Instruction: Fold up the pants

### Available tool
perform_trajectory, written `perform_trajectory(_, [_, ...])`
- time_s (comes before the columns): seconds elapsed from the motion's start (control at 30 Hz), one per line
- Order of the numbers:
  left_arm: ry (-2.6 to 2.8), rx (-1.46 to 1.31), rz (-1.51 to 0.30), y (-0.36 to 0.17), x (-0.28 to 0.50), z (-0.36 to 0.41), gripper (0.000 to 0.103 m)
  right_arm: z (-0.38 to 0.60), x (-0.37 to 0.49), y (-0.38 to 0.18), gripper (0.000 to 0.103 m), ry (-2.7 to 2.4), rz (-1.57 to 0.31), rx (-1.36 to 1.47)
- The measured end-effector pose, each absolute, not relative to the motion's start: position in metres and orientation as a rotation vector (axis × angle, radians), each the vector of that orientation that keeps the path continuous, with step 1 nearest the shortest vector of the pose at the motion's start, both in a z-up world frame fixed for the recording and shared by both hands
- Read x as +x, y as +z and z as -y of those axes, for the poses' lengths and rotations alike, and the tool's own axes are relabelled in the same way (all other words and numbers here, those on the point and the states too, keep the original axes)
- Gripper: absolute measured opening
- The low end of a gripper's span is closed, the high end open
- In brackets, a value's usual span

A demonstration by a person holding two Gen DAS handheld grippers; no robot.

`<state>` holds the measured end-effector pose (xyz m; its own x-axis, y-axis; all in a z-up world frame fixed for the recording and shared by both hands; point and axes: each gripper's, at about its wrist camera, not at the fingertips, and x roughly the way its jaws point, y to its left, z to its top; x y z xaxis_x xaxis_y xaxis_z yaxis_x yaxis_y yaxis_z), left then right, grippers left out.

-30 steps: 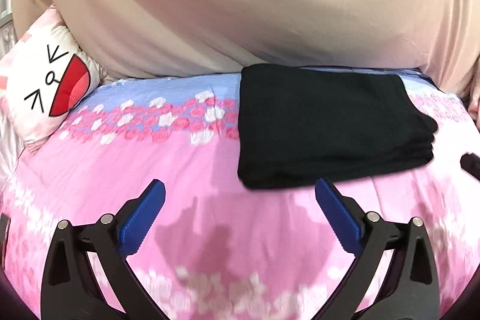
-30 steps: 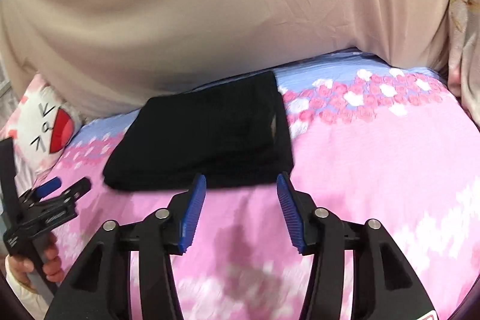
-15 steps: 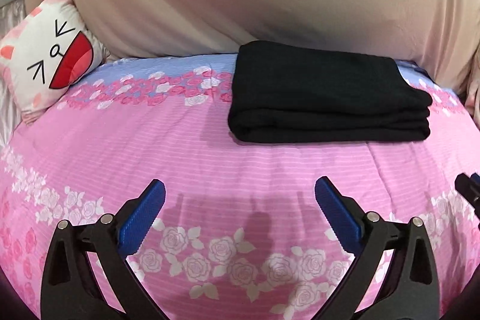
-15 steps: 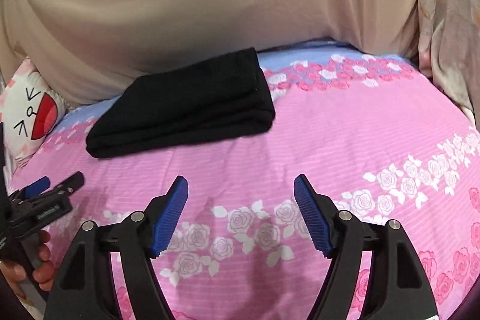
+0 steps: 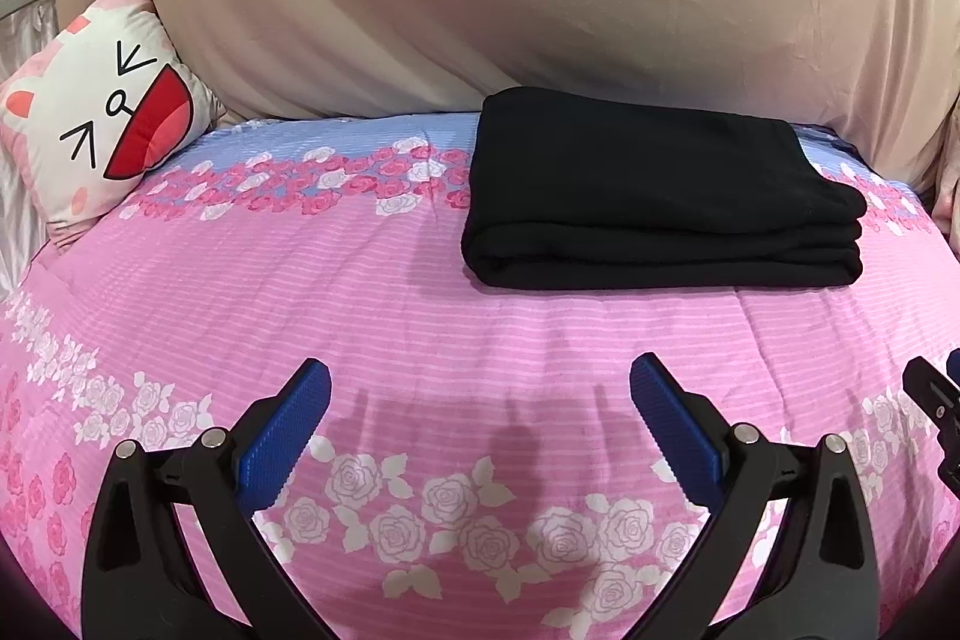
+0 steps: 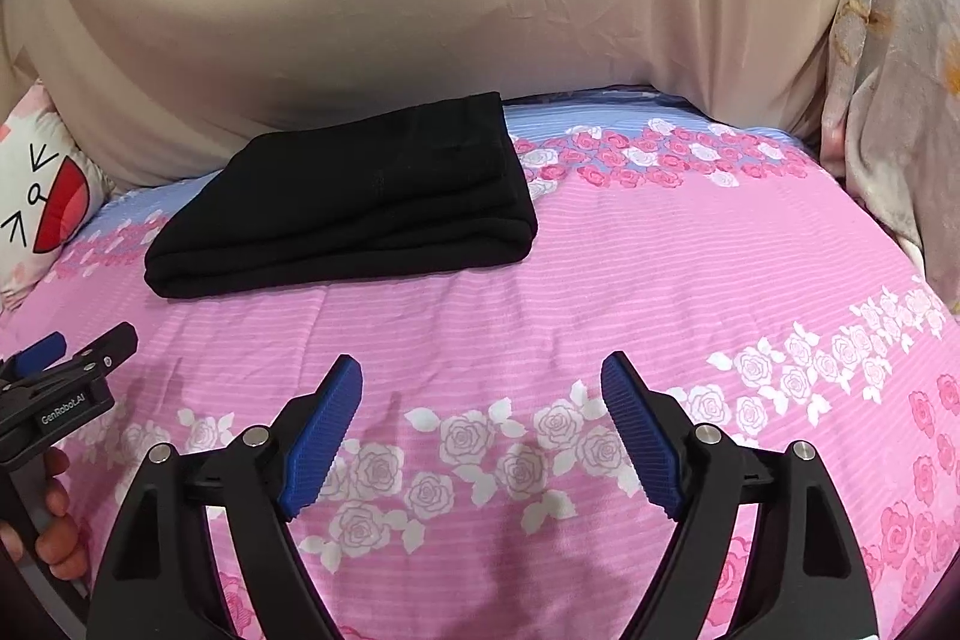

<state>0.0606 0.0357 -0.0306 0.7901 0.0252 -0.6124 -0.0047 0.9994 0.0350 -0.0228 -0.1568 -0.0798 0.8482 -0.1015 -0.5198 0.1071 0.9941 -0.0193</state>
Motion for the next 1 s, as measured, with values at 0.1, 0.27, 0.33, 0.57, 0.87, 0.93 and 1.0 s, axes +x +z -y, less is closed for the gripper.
perform_trajectory(0.1, [0.021, 0.032, -0.661, -0.0306, 0.0607, -0.0363, 0.098, 0.1571, -0.0228, -0.0799, 0.08, -0.11, -0.549, 0.012])
perform_trajectory(0.27, [0.029, 0.033, -0.661, -0.0298, 0.0607, -0.0357, 0.098, 0.1567, -0.0233, -0.08, 0.08, -0.111, -0.548, 0.011])
perform_trajectory(0.33, [0.029, 0.034, -0.661, -0.0297, 0.0608, -0.0355, 0.098, 0.1569, -0.0233, -0.0799, 0.081, -0.111, -0.546, 0.011])
perform_trajectory(0.57, [0.029, 0.033, -0.66, -0.0298, 0.061, -0.035, 0.098, 0.1557, -0.0242, -0.0795, 0.081, -0.114, -0.545, 0.012])
perform_trajectory(0.87, [0.024, 0.036, -0.66, -0.0298, 0.0607, -0.0349, 0.098, 0.156, -0.0238, -0.0798, 0.081, -0.114, -0.548, 0.012])
perform_trajectory(0.93, [0.026, 0.035, -0.661, -0.0297, 0.0612, -0.0348, 0.098, 0.1562, -0.0236, -0.0798, 0.081, -0.113, -0.547, 0.011])
perform_trajectory(1.0, [0.026, 0.036, -0.662, -0.0295, 0.0613, -0.0349, 0.098, 0.1563, -0.0234, -0.0798, 0.081, -0.113, -0.547, 0.009])
